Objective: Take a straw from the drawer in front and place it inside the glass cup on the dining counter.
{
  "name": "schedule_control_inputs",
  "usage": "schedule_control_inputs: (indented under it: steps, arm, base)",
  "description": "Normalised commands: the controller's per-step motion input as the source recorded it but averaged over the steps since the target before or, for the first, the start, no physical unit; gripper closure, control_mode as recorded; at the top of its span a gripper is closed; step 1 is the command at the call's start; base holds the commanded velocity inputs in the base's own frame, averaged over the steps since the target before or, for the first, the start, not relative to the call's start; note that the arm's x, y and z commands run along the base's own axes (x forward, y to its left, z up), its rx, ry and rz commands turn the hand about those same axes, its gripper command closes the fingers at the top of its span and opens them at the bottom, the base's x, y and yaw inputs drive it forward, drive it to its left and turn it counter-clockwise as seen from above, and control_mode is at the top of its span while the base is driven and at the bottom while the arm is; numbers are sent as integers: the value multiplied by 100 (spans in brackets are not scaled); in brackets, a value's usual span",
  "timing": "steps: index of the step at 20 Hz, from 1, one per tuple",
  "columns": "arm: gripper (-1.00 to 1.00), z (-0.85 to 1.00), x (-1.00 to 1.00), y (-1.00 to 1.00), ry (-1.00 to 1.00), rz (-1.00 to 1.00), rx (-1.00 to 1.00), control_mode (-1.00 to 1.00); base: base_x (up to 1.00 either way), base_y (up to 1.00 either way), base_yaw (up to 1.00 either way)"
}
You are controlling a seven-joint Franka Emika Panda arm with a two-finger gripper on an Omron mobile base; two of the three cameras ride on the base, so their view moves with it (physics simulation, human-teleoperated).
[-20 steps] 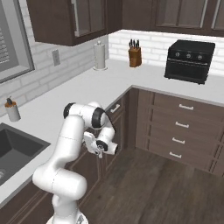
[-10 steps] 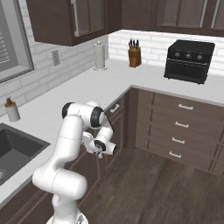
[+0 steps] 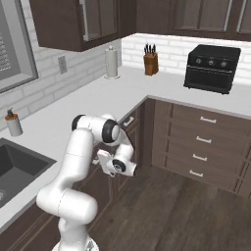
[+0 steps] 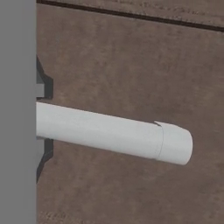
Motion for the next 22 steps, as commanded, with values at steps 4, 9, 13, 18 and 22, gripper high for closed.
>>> schedule_control_inputs:
  steps: [4, 9, 13, 18, 22]
  arm:
    - [100, 0, -42, -93, 0, 0, 1, -100]
    - [100, 0, -44, -100, 0, 0, 3, -100]
    - [100, 0, -41, -100, 0, 0, 3, -100]
    - [100, 0, -33, -100, 0, 0, 2, -100]
    - [100, 0, -22, -100, 0, 0, 2, -100]
  base:
    - [0, 0, 0]
    - [0, 0, 0]
    - [0, 0, 0]
    - [0, 0, 0]
    - [0, 0, 0]
